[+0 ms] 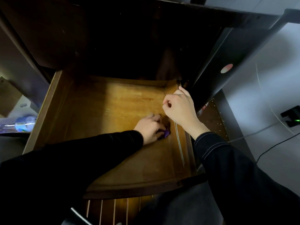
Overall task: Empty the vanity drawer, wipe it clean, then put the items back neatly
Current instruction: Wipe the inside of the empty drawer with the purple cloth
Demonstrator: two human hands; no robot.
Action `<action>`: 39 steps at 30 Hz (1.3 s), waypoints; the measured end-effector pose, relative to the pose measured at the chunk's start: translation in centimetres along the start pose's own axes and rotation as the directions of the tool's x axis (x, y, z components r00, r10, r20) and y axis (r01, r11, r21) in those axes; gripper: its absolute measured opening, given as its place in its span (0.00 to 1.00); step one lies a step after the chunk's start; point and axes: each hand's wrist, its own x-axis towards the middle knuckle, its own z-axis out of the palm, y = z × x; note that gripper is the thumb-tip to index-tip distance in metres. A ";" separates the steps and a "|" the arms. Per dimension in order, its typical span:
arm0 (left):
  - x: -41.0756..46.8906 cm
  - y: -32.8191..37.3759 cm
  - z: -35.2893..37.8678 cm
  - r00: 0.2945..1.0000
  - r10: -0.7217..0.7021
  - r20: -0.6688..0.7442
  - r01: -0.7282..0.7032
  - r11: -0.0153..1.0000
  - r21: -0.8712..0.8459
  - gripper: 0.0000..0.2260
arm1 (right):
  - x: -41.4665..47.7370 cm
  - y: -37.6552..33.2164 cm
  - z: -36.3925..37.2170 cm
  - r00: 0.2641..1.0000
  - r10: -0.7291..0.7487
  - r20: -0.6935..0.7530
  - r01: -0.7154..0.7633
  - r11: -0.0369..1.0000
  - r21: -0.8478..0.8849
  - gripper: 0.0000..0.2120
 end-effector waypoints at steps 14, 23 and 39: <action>0.5 -1.3 -0.2 0.997 0.073 0.012 -0.073 0.997 0.032 0.11 | 0.0 0.1 0.0 1.000 0.012 -0.004 -0.012 1.000 0.015 0.08; -2.3 1.3 1.1 0.985 0.121 0.120 -0.120 0.993 -0.009 0.13 | 0.0 -0.1 -0.2 1.000 0.018 0.003 -0.018 0.999 0.033 0.08; 3.7 -2.6 -0.2 0.997 0.012 -0.080 -0.005 0.996 0.088 0.10 | 0.1 0.1 0.2 1.000 -0.005 -0.012 0.005 1.000 0.000 0.09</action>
